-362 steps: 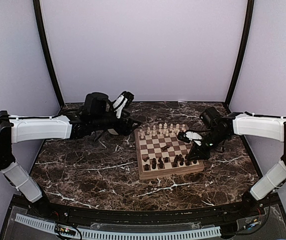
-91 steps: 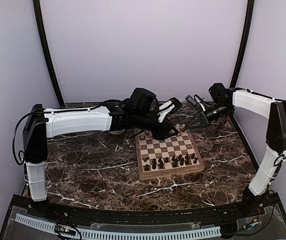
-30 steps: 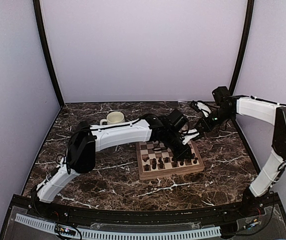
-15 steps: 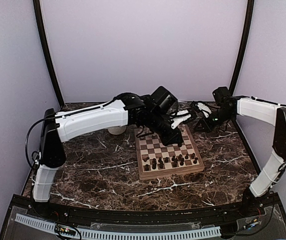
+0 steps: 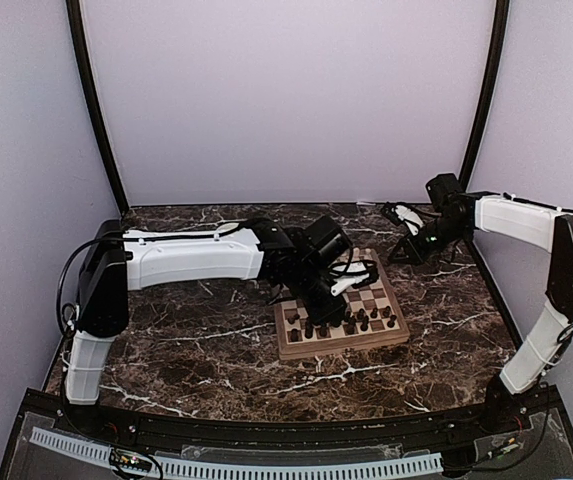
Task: Set up the chess pieces on the board
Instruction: Place the king at e8.
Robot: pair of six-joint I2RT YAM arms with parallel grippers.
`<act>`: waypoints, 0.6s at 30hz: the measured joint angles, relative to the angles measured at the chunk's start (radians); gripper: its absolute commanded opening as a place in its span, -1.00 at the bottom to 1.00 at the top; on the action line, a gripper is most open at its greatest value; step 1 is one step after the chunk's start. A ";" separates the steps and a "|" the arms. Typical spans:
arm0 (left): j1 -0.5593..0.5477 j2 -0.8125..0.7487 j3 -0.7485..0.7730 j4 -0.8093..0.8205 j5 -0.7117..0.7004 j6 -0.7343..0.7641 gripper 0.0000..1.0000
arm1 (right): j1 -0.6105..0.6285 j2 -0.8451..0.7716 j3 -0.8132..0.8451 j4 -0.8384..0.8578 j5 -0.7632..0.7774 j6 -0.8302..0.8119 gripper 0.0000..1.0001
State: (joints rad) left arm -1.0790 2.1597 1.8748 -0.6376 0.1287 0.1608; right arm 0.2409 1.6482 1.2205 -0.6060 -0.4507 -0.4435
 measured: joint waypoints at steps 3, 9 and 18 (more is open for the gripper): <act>-0.001 0.002 -0.004 0.017 0.000 0.000 -1.00 | 0.000 0.000 0.000 0.000 0.000 0.000 -0.91; -0.001 0.013 -0.004 0.045 0.002 0.000 -1.00 | 0.000 0.000 0.000 0.000 0.000 0.000 -0.91; -0.001 0.049 -0.004 0.058 0.003 0.005 -1.00 | 0.000 0.000 -0.001 0.000 0.000 0.000 -0.91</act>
State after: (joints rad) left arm -1.0801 2.2089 1.8706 -0.5800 0.1322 0.1654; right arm 0.2409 1.6482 1.2198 -0.6060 -0.4511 -0.4435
